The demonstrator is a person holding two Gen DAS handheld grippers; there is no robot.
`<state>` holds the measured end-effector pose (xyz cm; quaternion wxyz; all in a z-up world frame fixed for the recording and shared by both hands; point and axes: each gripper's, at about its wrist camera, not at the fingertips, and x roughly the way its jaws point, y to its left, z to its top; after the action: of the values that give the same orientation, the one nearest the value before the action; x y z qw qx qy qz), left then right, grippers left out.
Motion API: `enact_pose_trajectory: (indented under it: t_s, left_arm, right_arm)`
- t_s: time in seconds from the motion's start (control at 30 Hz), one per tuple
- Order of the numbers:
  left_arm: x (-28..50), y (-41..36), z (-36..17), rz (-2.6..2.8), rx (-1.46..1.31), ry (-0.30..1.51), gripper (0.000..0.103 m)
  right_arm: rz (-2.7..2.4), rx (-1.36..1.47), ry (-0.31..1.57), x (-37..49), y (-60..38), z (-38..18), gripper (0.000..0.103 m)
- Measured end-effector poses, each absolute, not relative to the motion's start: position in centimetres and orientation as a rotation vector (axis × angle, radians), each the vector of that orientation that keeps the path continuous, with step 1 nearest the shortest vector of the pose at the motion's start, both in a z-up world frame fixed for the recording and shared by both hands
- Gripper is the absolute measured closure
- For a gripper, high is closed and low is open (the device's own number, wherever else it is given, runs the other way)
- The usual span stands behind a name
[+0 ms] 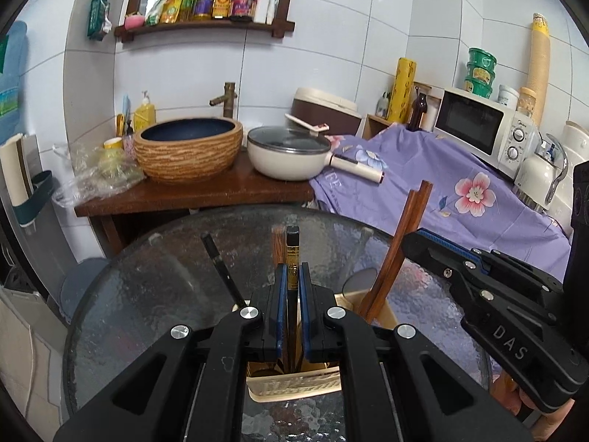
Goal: Organize utensils
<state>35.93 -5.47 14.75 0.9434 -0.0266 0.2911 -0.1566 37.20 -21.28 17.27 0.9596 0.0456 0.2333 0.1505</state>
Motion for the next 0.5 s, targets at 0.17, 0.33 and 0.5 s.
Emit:
enact_pose_trajectory:
  t_s: [0.17,0.33,0.5]
  left_arm:
    - [35.9,-5.5,14.3,-0.324,-0.061,0.594,0.096]
    - [34.0,-5.3,15.6,-0.333,-0.059,0.536,0.065]
    - [29.8,-4.1,16.5,-0.295,-0.027,0.423,0.016]
  right_arm:
    - [0.295,0.107,0.466,37.2,-21.9,17.0,0.096]
    - [0.276,0.136,0.429,36.0,-23.1,17.4,0.055]
    - [0.267,0.141,0.387,32.6,-24.2,17.2,0.035]
